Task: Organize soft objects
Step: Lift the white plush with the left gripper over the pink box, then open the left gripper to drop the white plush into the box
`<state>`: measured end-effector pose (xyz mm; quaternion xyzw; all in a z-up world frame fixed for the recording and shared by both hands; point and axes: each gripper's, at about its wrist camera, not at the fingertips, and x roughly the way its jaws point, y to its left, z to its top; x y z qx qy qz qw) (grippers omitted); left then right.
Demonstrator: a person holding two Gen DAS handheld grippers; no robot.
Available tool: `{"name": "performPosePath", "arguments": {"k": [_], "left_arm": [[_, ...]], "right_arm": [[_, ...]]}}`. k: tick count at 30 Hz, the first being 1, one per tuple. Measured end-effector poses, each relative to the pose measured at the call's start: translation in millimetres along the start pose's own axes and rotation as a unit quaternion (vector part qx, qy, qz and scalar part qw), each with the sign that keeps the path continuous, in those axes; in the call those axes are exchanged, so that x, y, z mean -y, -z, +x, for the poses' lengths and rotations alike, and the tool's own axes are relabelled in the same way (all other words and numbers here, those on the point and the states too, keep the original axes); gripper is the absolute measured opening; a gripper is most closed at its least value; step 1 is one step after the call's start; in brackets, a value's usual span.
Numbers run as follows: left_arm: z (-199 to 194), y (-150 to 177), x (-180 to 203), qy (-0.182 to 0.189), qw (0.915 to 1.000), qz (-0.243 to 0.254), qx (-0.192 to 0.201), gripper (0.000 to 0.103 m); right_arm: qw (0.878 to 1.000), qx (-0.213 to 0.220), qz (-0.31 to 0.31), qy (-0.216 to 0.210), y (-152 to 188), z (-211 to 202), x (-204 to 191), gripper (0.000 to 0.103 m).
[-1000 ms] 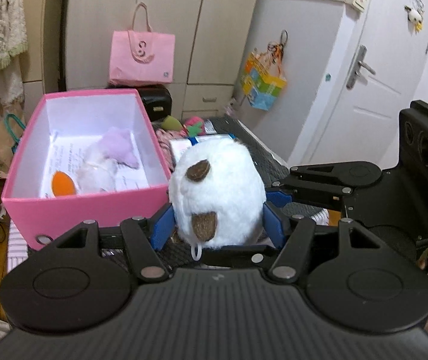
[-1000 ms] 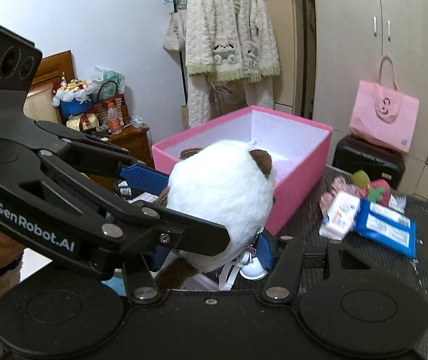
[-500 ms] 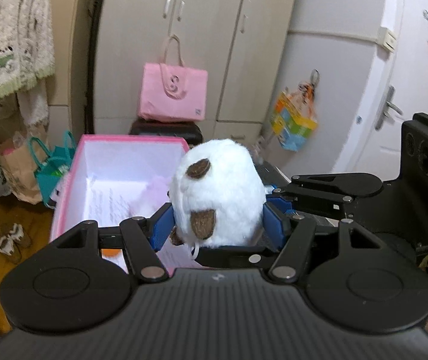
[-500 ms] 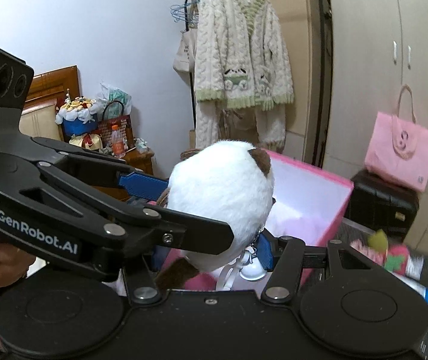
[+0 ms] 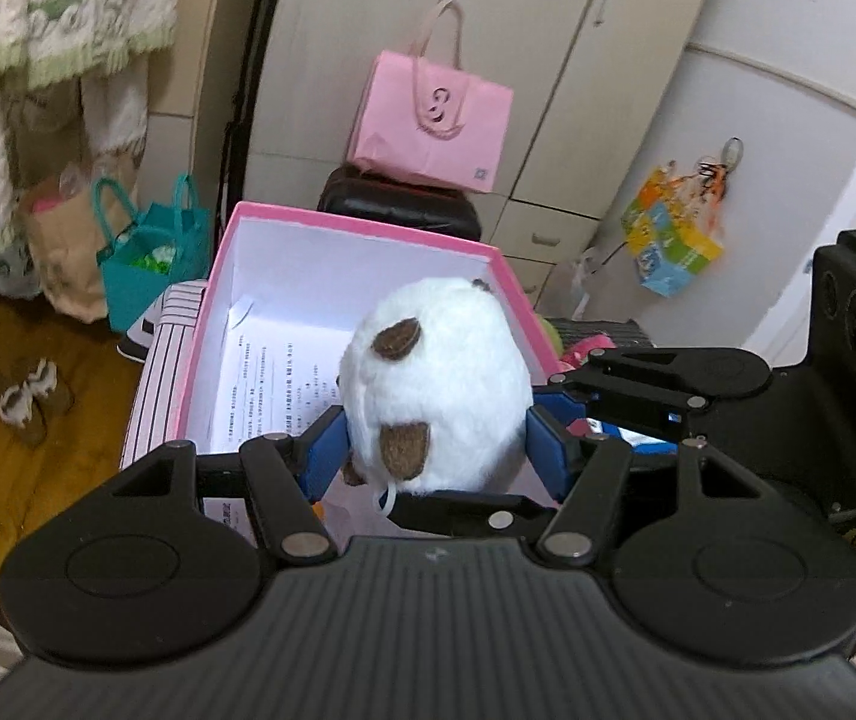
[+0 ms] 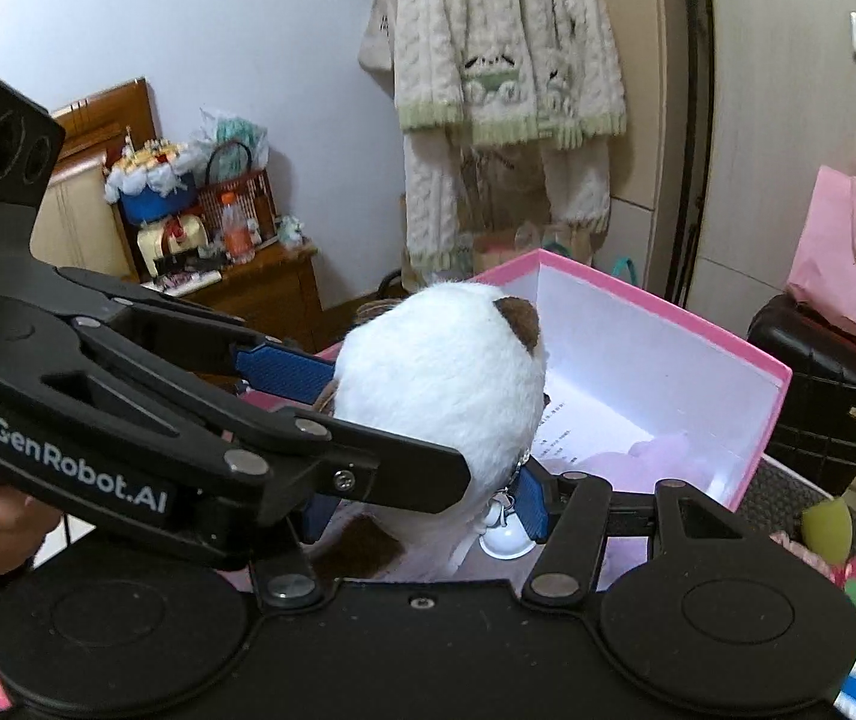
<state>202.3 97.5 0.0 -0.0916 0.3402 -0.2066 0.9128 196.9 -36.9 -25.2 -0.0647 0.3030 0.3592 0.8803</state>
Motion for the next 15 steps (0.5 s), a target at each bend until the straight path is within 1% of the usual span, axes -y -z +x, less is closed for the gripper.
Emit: {"name": "performPosePath", "arguments": {"k": [5,8,11,13,15], "left_arm": [[13.6,-2.8,-9.8,-0.012,0.9999,-0.009,-0.006,0.062],[18.4,-3.0,-13.6,-0.019,0.9997,-0.01,-0.009,0.062],[20.8,-2.3,-14.0,-0.046,0.999,-0.001,0.0,0.062],[20.4,-2.6,-13.6,-0.067,0.9977,0.003,0.013,0.063],[16.7,-1.7,-11.9,-0.078,0.9966,0.013,0.02,0.063]], "right_arm": [[0.999,-0.017,-0.028,0.013,-7.2,21.3,2.2,0.064],[0.999,-0.028,-0.032,0.018,-10.1,32.3,4.4,0.064],[0.998,-0.04,-0.047,0.028,-9.7,39.2,1.6,0.067],[0.997,-0.043,-0.057,0.04,-10.2,40.8,-0.6,0.073],[0.996,-0.044,-0.061,0.051,-10.1,39.2,-1.4,0.073]]}}
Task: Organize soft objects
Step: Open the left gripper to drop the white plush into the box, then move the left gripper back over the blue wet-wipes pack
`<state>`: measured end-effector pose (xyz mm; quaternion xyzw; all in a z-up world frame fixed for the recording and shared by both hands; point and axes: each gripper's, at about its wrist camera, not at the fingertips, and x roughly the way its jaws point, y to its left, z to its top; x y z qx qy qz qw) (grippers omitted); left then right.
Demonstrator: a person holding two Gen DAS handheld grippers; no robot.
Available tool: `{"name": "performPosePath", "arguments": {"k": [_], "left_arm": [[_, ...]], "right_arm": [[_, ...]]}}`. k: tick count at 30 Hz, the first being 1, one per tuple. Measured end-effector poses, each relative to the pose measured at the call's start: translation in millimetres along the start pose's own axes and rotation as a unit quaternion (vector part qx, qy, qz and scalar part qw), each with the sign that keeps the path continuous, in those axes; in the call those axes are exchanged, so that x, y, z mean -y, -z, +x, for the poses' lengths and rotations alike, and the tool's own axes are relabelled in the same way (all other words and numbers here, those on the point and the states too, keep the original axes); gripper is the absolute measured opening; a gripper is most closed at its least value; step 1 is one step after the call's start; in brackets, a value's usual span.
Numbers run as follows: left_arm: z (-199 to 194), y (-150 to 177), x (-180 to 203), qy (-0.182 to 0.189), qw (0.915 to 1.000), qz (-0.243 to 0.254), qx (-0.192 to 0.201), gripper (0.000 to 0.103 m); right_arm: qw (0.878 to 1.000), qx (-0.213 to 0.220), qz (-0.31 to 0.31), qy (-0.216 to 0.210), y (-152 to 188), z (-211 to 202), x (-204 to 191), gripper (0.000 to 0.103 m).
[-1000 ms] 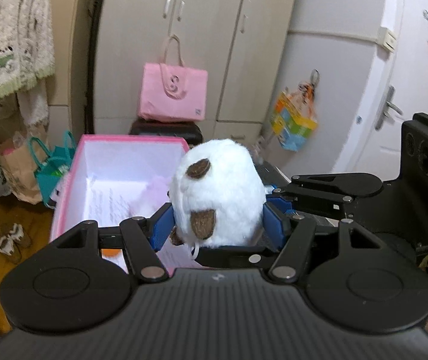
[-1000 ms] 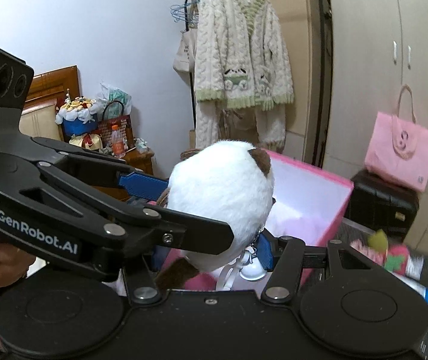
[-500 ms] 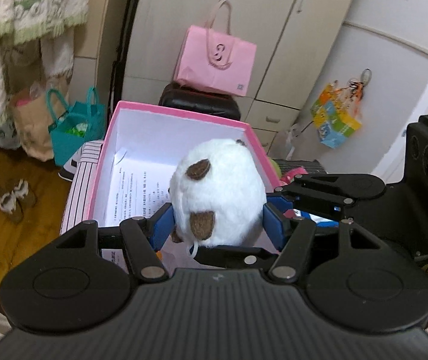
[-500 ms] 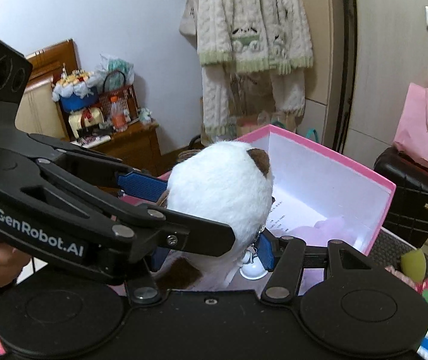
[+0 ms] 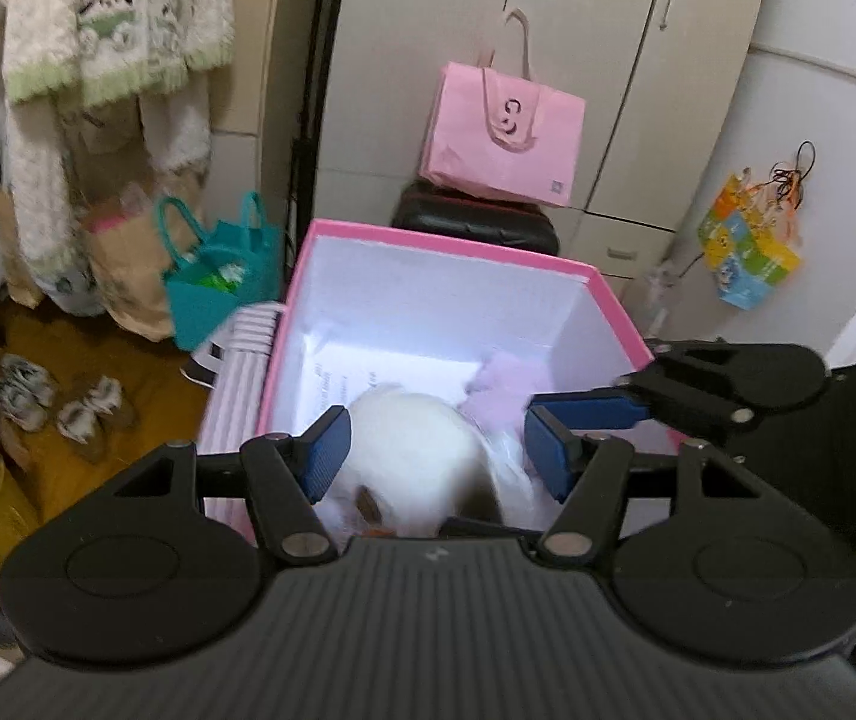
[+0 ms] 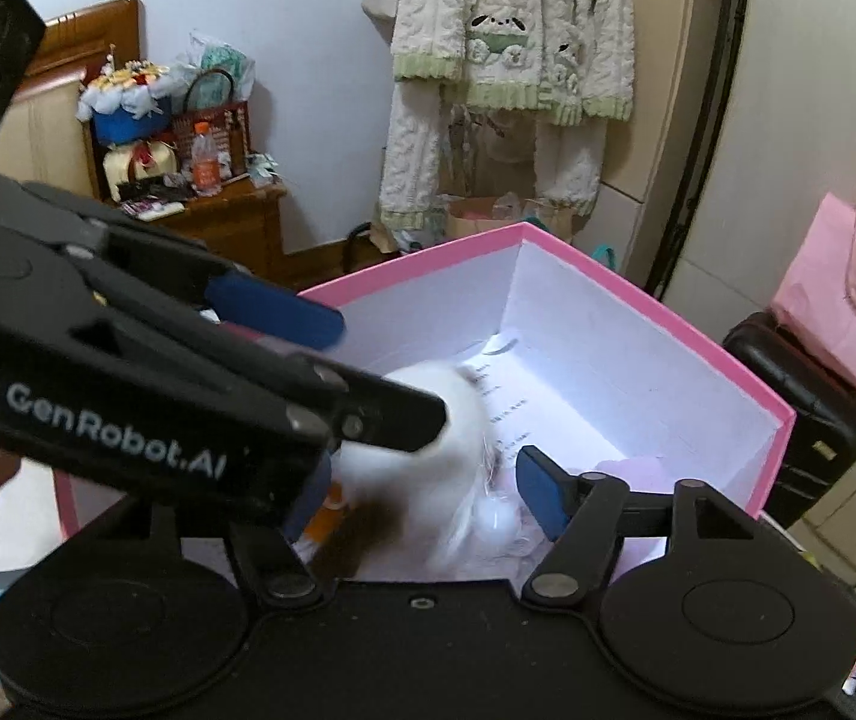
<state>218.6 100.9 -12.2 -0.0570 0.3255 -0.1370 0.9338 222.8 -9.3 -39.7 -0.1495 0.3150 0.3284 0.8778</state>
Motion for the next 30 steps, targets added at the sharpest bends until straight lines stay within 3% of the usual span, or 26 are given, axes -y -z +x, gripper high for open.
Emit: {"name": "performPosePath", "arguments": {"k": [10,30], "left_arm": [[-32.0,6.5,7.3,0.008,0.9995,0.03,-0.007,0.065],[-129.4,34.3,52.2,0.043,0.993,0.11,-0.003,0.071]], "right_arm": [[1.0,0.002,0.007,0.024,10.5,-30.3,-6.5,0.074],[0.997,0.041,-0.012,0.06,38.8,-140.4,-49.5,0.077]]}}
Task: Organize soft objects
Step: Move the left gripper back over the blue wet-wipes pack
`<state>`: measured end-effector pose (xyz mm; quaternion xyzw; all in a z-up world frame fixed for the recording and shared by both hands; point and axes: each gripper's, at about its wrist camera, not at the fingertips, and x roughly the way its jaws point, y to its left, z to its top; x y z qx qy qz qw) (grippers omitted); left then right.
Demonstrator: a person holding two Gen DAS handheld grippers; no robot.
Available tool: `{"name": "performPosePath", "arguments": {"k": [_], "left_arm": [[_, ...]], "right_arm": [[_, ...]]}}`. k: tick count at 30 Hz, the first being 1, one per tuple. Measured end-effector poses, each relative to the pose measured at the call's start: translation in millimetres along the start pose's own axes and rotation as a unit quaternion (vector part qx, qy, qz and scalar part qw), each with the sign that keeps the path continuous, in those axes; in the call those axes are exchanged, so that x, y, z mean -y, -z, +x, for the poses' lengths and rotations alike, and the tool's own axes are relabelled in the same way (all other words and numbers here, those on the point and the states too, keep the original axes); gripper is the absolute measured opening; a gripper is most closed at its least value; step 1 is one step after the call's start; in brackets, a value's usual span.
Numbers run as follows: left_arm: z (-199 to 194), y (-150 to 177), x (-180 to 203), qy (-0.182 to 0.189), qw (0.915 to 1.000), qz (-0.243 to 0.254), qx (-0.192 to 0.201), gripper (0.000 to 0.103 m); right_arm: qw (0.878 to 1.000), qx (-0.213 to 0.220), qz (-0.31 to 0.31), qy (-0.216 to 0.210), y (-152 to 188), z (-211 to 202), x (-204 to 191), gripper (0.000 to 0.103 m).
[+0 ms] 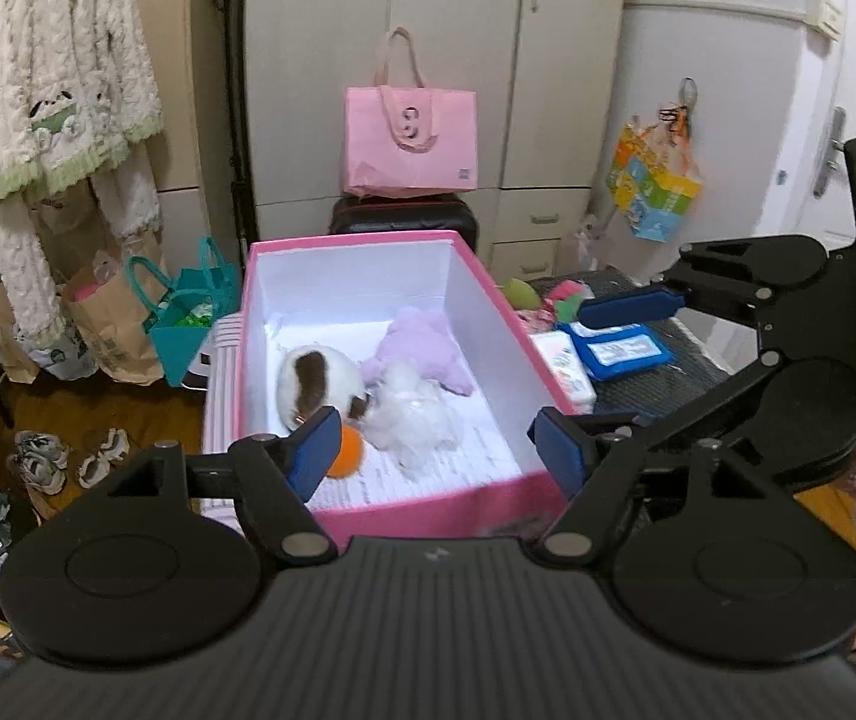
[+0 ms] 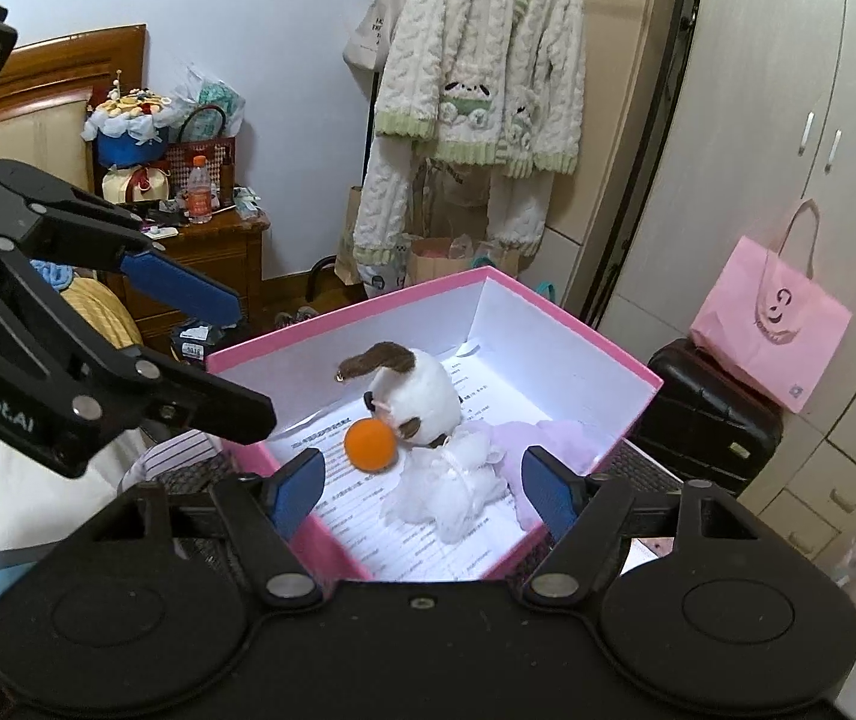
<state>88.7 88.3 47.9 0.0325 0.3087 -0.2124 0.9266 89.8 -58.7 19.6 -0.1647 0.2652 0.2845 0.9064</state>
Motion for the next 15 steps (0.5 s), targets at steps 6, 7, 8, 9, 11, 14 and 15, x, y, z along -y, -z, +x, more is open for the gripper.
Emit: {"name": "performPosePath", "arguments": {"k": [6,7,8,9,11,14,15], "left_arm": [[-22.4,8.1,25.7,0.035,0.9992,0.02,0.0,0.073],[-24.5,8.5,30.7,0.037,0.999,0.025,0.001,0.074],[-26.5,9.1,35.8,0.04,0.9987,0.031,0.002,0.075],[-27.6,9.8,40.5,0.042,0.9985,0.036,0.002,0.076],[-27.6,11.1,49.4,0.049,0.9978,0.044,0.003,0.079],[-23.0,14.2,60.6,0.067,0.9963,0.053,0.001,0.084],[-19.7,14.7,64.3,0.071,0.996,0.055,-0.001,0.084]], "right_arm": [[1.0,0.01,-0.005,-0.002,15.5,-35.6,-6.2,0.077],[1.0,0.012,-0.004,-0.002,19.6,-42.4,-5.8,0.078],[1.0,0.014,-0.002,-0.002,23.4,-48.0,-5.1,0.078],[1.0,0.015,0.001,-0.003,28.0,-54.0,-3.8,0.079],[1.0,0.019,0.011,-0.005,38.9,-65.1,0.4,0.079],[0.999,0.032,0.033,0.001,59.9,-78.2,8.8,0.08],[0.998,0.035,0.046,0.006,67.7,-80.1,12.6,0.08]]}}
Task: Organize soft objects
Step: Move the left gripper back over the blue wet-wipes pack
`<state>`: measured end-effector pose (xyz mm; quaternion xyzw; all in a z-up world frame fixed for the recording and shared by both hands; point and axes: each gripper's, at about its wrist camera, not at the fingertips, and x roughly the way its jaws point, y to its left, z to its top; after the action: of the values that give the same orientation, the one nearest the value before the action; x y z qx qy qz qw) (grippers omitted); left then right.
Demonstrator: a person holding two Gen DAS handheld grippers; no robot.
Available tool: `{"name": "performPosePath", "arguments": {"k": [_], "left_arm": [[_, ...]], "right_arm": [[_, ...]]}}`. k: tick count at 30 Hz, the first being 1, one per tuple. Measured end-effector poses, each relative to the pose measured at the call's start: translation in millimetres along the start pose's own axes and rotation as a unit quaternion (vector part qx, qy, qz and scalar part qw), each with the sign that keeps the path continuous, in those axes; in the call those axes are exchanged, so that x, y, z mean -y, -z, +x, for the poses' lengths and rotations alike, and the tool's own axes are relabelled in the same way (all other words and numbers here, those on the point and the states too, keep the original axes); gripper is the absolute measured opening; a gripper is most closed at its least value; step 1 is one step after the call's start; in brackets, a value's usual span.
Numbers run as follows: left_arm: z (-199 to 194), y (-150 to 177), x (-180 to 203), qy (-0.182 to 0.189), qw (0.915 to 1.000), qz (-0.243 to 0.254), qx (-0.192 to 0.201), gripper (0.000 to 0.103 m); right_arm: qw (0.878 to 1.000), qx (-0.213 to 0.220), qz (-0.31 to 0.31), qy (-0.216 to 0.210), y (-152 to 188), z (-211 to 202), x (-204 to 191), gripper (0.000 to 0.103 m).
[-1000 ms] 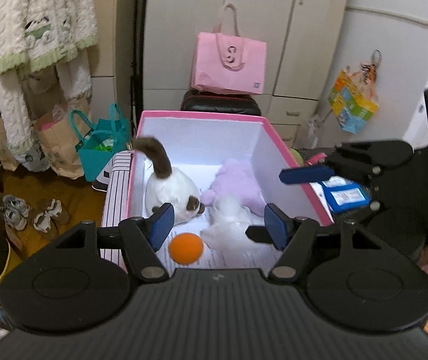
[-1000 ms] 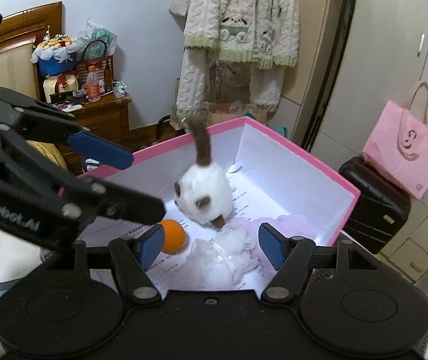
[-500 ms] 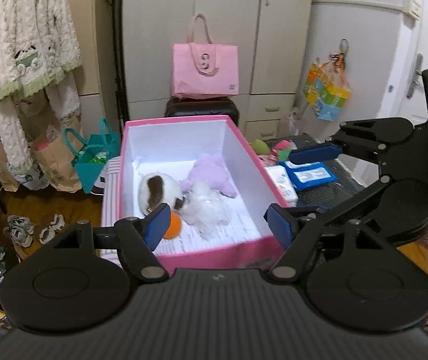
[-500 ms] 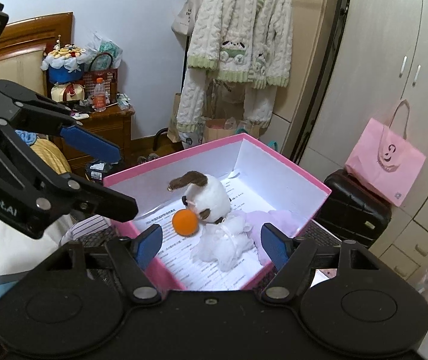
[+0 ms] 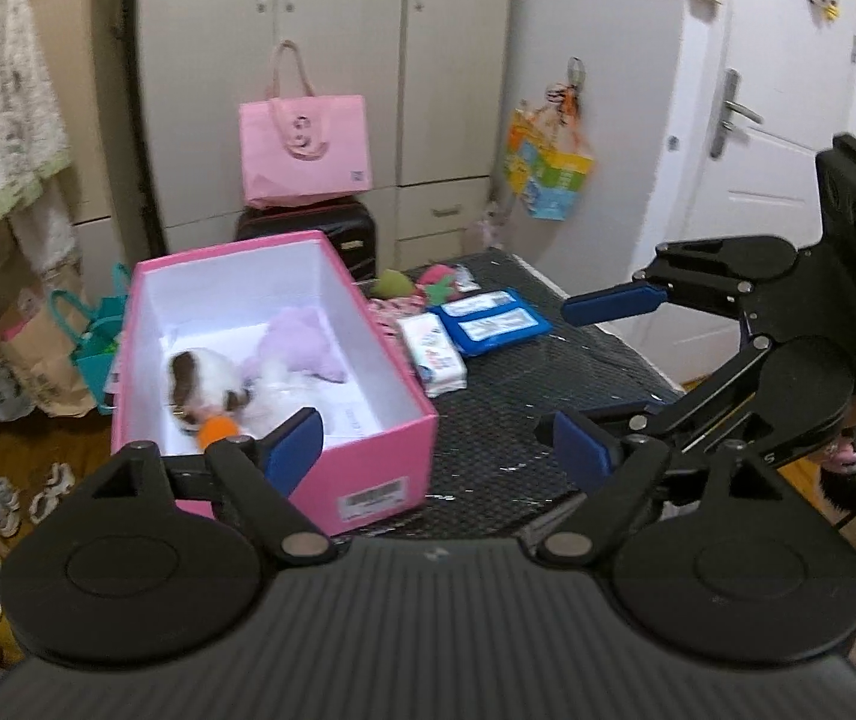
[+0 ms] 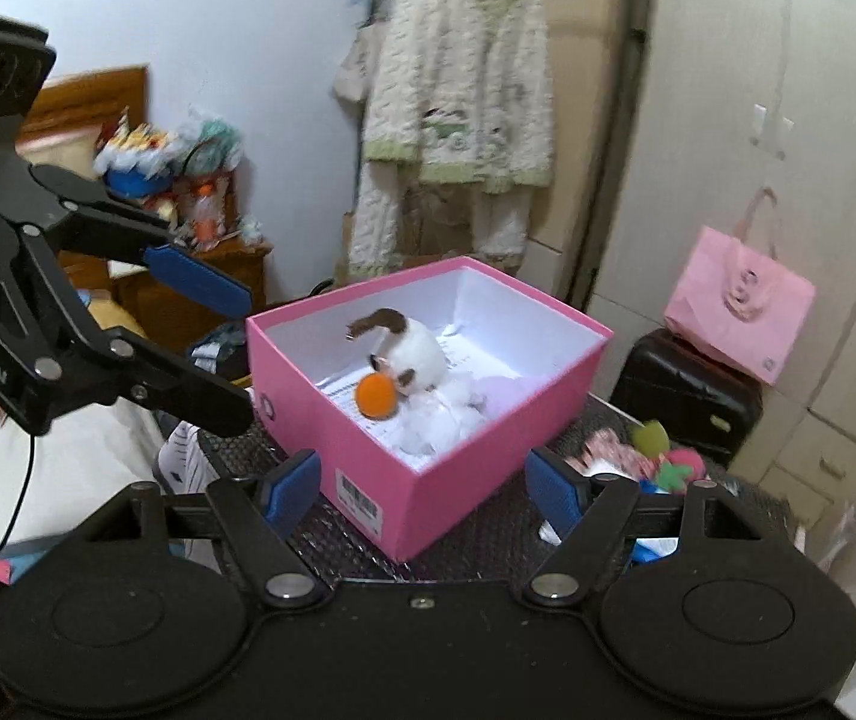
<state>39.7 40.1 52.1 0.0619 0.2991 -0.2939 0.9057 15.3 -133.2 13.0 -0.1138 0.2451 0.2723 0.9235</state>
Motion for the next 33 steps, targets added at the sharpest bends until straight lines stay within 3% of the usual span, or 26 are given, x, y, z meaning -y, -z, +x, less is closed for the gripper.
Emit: {"name": "performPosePath", "arguments": {"k": [7,15,19,24,28,31,33], "left_arm": [[39.8,-8.7,21.7,0.027,0.9995,0.007,-0.012,0.089],[93.0,-24.2,50.5,0.046,0.9984,0.033,-0.009,0.089],[114.1,-31.5,59.5,0.055,0.9983,0.02,0.009,0.089],[145.2,-39.6,73.6,0.031,0.999,0.024,0.023,0.087],[181.4,-45.6,76.8,0.032,0.9995,0.002,0.001,0.086],[213.5,-44.5,78.4,0.012,0.9996,-0.018,-0.02,0.085],[232.6,-43.5,76.1,0.007,0.999,-0.032,-0.031,0.078]], "right_arm": [[0.998,0.004,0.056,0.039,40.8,-7.6,30.9,0.08],[0.99,-0.012,0.084,0.11,65.2,6.3,81.0,0.08],[0.989,-0.008,0.102,0.109,79.9,12.2,103.7,0.08],[0.989,0.002,0.099,0.114,94.3,27.8,126.3,0.083],[0.986,0.012,0.122,0.111,105.3,44.8,154.9,0.084],[0.983,0.034,0.154,0.097,114.9,56.3,180.2,0.084],[0.979,0.033,0.165,0.11,120.2,67.5,196.1,0.084]]}}
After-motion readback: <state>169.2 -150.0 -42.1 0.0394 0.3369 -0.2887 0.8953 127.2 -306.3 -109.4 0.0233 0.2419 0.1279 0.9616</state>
